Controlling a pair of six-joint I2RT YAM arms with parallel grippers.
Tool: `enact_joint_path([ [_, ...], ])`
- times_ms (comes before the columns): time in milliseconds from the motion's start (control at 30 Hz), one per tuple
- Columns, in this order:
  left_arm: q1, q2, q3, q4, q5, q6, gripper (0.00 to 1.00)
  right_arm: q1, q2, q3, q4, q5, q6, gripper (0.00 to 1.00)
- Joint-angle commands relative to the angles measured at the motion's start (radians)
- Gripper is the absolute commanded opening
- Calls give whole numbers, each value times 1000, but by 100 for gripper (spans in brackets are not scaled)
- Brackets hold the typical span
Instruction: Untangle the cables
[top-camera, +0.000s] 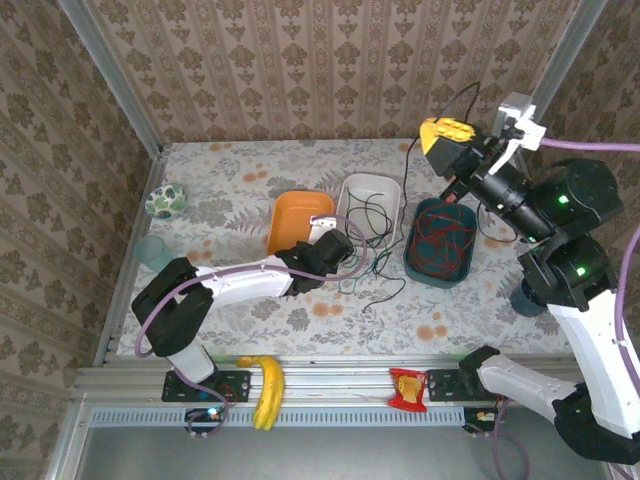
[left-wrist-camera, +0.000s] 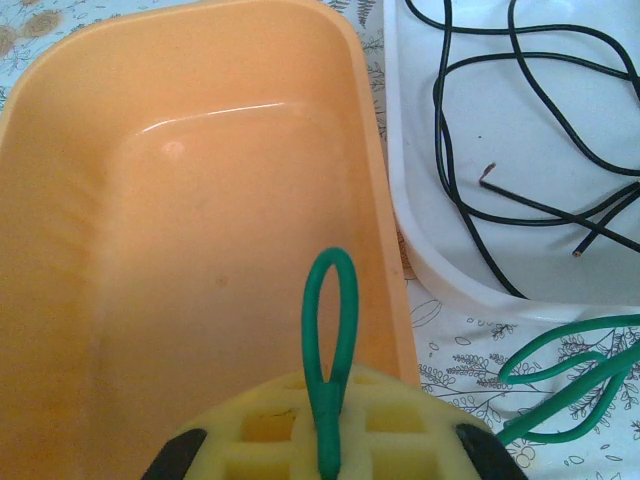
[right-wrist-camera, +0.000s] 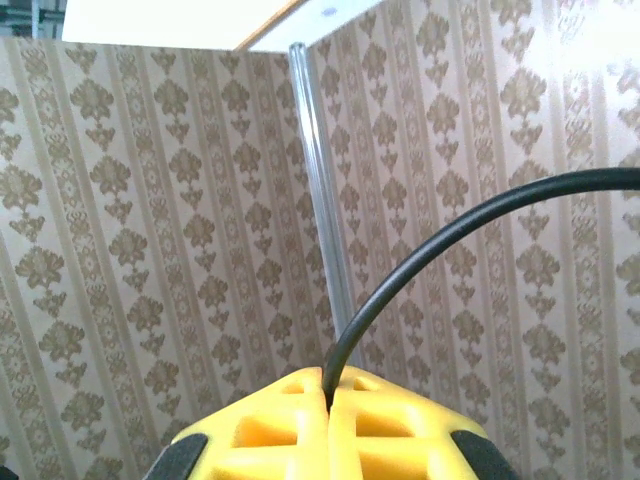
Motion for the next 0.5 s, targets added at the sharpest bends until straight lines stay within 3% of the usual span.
enact_joint_path([
  [0,-1,-16,11,-14,2,10,0,-4,-4,17,-22,65,-8,0],
  [100,-7,-46,10,7,48,68,0,-4,5,-4,-78,118,21,0],
  [233,-24,-79,48,71,301,252,2,-4,6,-27,-115,176,22,0],
  [333,-43,-88,104,30,511,342,29,-4,4,-31,-121,183,20,0],
  [467,-80,-105,125,2,648,408,69,-4,35,1,-168,173,29,0],
])
